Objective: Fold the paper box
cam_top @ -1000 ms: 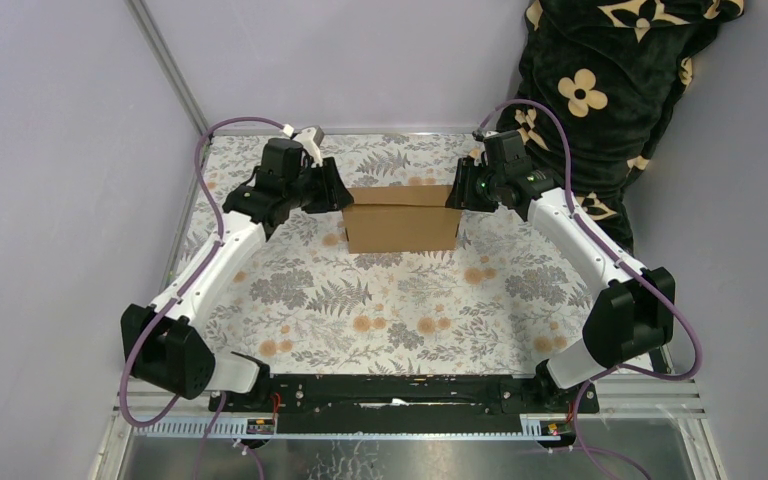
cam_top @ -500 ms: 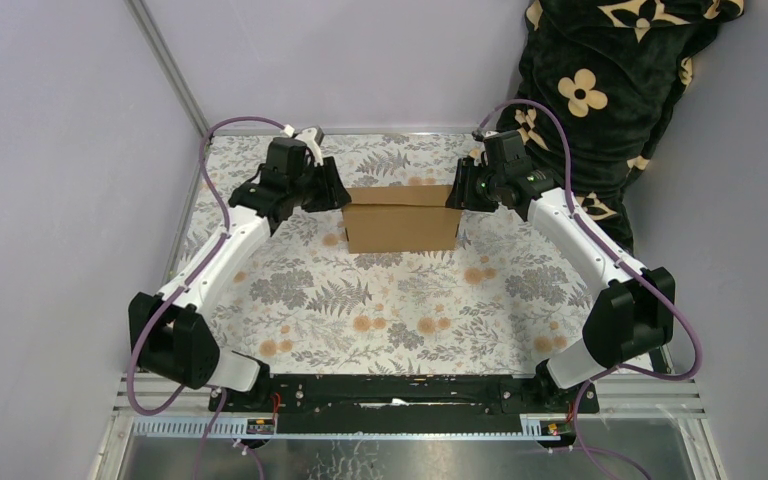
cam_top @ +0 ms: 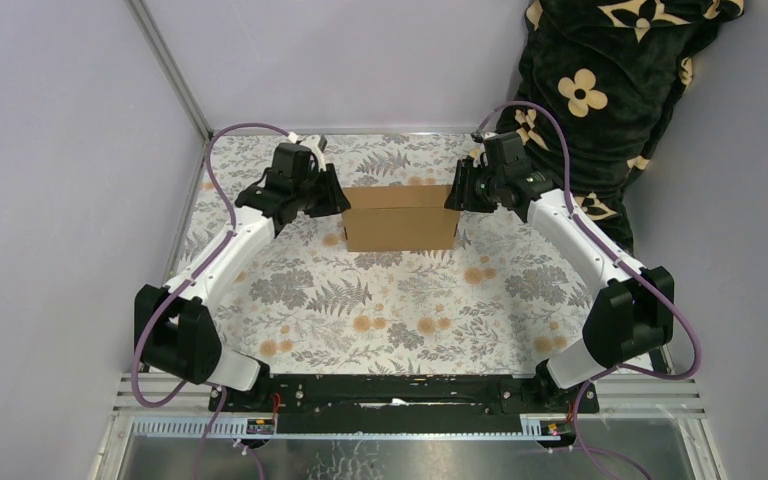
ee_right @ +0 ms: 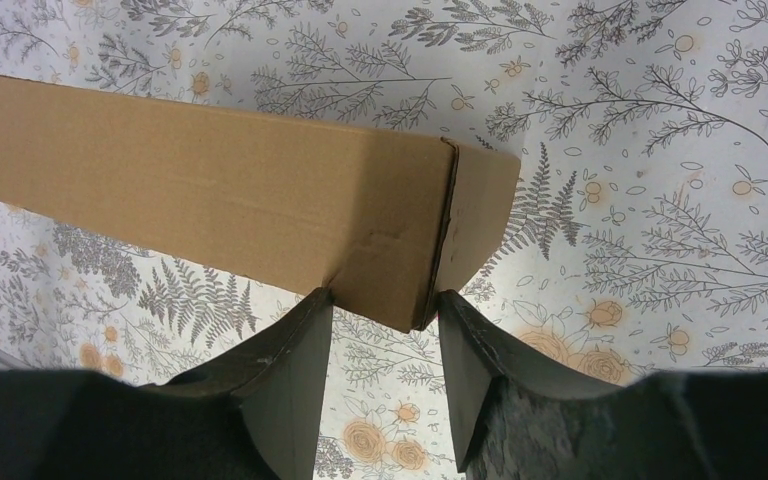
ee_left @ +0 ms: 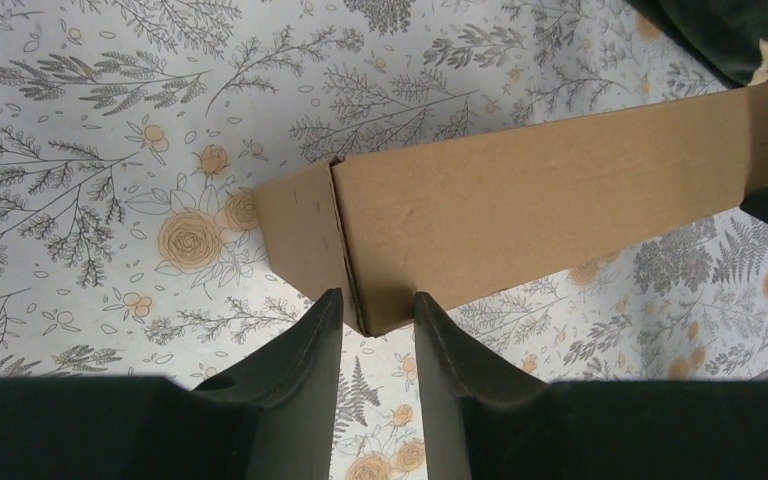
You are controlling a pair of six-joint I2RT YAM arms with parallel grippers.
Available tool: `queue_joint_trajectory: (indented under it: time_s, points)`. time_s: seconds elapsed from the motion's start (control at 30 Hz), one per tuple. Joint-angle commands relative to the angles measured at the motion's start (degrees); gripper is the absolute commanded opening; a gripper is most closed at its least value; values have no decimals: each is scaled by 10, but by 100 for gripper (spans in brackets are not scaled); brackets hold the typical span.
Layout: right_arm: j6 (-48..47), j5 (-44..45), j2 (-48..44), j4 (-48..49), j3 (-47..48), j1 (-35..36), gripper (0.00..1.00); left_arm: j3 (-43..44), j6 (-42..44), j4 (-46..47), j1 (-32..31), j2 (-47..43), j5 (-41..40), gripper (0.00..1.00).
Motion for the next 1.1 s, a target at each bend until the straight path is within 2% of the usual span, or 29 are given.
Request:
queue_joint_trajectory:
  time_s: [0.0,0.17,0.4,0.7,0.9,1.07]
  points:
    - [-14,5,19,-43,-22,-1,49,-44,-3,-8,4,20,-54,36]
    - [-14,4,16,-46,-14,-1,49,-71,-6,1,4,22,-60,31]
    - [-15,17,-2,-53,21,-4,58,-57,0,-5,4,19,-60,31]
    - [-9,26,-19,-50,55,-12,61,-57,1,-5,4,18,-55,30]
    - [-7,43,-6,-59,90,-18,59,-57,1,-5,4,18,-54,29]
    - [-12,60,15,-71,109,-20,49,-55,2,-4,4,18,-52,29]
